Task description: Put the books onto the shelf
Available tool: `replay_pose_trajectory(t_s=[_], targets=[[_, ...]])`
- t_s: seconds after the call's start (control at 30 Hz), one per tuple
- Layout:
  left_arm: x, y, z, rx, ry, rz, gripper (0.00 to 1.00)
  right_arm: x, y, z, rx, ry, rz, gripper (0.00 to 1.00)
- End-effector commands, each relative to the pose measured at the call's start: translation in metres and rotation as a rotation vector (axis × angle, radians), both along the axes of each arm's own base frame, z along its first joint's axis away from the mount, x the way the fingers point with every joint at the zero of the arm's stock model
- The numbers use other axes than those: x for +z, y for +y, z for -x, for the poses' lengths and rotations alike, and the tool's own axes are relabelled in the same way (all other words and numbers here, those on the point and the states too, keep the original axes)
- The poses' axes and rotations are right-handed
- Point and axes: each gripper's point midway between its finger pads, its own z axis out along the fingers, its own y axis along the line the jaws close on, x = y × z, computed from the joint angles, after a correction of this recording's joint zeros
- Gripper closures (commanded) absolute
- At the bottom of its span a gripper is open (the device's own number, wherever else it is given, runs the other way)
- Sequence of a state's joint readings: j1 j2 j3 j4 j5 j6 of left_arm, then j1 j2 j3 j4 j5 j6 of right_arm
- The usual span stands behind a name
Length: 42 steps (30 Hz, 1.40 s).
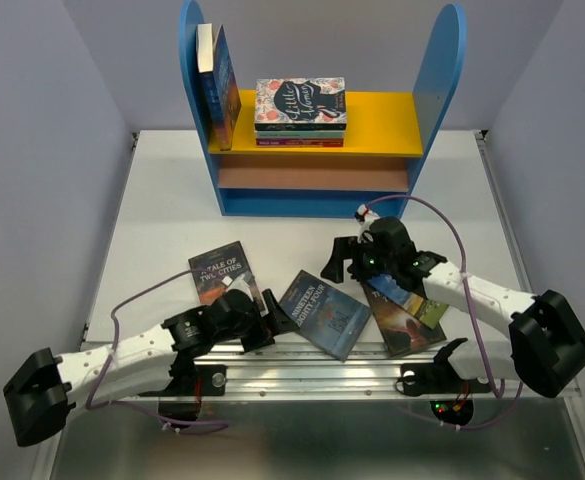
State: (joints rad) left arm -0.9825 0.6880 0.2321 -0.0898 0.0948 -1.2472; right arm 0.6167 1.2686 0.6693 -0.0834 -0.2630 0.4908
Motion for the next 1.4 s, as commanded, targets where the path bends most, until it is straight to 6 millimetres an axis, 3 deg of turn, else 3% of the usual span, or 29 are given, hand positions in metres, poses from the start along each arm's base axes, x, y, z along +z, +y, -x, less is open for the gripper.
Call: replay_pose_trajectory(t_s=[0.0, 0.17, 0.33, 0.53, 0.7, 0.8, 0.87, 1.0, 1.13, 1.2, 1.37], targets=[[0.006, -0.021, -0.015, 0.046, -0.015, 0.013, 0.02, 0.015, 0.012, 0.005, 0.053, -0.035, -0.081, 0.0], [-0.001, -0.025, -0.038, 0.122, -0.052, -0.06, 0.04, 0.002, 0.011, 0.011, 0.082, -0.011, -0.059, 0.0], [0.007, -0.032, -0.058, 0.169, -0.099, -0.083, 0.05, -0.008, 0.007, 0.009, 0.063, 0.001, -0.032, 0.0], [-0.01, -0.041, -0.064, 0.126, -0.093, -0.172, 0.07, -0.022, 0.003, 0.013, 0.057, 0.044, 0.003, 0.0], [-0.017, -0.046, -0.079, 0.112, -0.097, -0.198, 0.13, -0.042, -0.005, 0.035, 0.067, 0.173, 0.044, 0.0], [-0.018, -0.05, -0.092, 0.105, -0.105, -0.219, 0.21, -0.051, -0.008, 0.045, 0.082, 0.228, 0.064, 0.0], [-0.016, -0.057, -0.099, 0.092, -0.118, -0.239, 0.31, -0.052, -0.008, 0.046, 0.084, 0.239, 0.063, 0.0], [-0.021, -0.06, -0.103, 0.059, -0.117, -0.298, 0.5, -0.037, 0.007, 0.046, 0.123, 0.258, -0.005, 0.03], [-0.03, -0.061, -0.104, 0.048, -0.09, -0.345, 0.51, -0.016, 0.018, 0.038, 0.132, 0.226, -0.057, 0.05], [-0.033, -0.061, -0.104, 0.044, -0.082, -0.358, 0.56, -0.002, 0.024, 0.04, 0.165, 0.217, -0.098, 0.06], [-0.033, -0.06, -0.104, 0.047, -0.082, -0.366, 0.56, 0.026, 0.035, 0.045, 0.216, 0.198, -0.2, 0.11]])
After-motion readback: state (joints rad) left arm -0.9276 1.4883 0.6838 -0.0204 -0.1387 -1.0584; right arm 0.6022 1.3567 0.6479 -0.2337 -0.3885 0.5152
